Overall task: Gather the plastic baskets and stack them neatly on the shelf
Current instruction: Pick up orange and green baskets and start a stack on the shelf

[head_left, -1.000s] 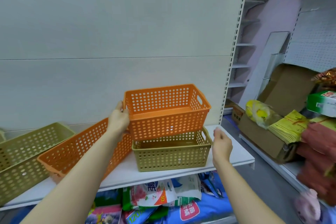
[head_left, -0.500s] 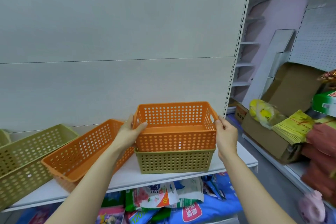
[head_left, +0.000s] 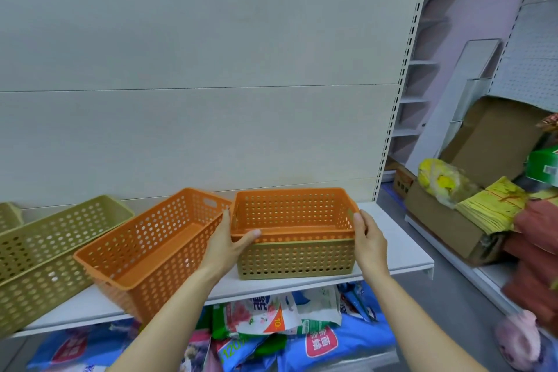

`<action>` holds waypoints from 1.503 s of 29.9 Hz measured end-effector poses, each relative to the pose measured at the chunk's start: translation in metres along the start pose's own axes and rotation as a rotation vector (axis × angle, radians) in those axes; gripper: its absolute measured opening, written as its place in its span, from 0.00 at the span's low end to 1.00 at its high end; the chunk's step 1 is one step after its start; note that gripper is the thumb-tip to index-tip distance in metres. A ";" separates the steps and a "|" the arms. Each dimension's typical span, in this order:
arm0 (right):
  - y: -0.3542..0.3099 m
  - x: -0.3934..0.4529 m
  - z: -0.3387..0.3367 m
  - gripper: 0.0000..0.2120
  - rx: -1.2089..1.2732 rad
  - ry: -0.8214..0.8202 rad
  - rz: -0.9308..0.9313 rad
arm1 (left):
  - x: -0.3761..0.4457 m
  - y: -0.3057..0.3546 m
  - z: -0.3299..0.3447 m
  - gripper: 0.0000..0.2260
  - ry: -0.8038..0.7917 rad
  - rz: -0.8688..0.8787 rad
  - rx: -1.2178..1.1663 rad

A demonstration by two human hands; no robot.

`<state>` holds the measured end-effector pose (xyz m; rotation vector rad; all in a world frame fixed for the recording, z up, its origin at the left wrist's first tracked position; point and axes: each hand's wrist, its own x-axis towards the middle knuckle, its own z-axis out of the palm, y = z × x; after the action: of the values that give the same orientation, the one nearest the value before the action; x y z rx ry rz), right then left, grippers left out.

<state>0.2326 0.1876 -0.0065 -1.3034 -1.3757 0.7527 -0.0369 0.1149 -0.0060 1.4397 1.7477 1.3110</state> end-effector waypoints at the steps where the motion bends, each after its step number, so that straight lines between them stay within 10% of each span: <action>1: 0.001 0.003 0.000 0.11 -0.021 0.005 -0.012 | 0.000 -0.001 0.003 0.27 0.022 0.015 0.004; 11: 0.006 0.016 -0.007 0.14 -0.221 -0.021 -0.129 | -0.003 -0.011 -0.004 0.39 0.148 0.082 0.507; 17: 0.018 0.023 -0.002 0.19 -0.286 -0.005 -0.166 | -0.031 -0.029 -0.066 0.35 0.615 0.179 0.776; 24: 0.016 0.022 -0.007 0.20 -0.341 -0.003 -0.171 | -0.066 -0.048 -0.105 0.39 0.678 -0.507 0.527; 31: 0.008 0.008 -0.008 0.41 -0.372 0.055 -0.232 | -0.070 -0.041 -0.110 0.32 0.727 -0.643 0.358; 36: -0.011 -0.012 0.006 0.35 -0.360 0.122 -0.369 | -0.088 -0.030 -0.118 0.31 0.839 -0.530 0.401; 45: -0.117 -0.077 0.117 0.27 0.021 -0.270 -0.404 | -0.116 -0.033 -0.188 0.25 0.893 -0.148 0.343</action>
<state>0.0766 0.1145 0.0529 -0.8859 -1.7736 0.6751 -0.1758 -0.0584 0.0175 0.8718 2.6874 1.7864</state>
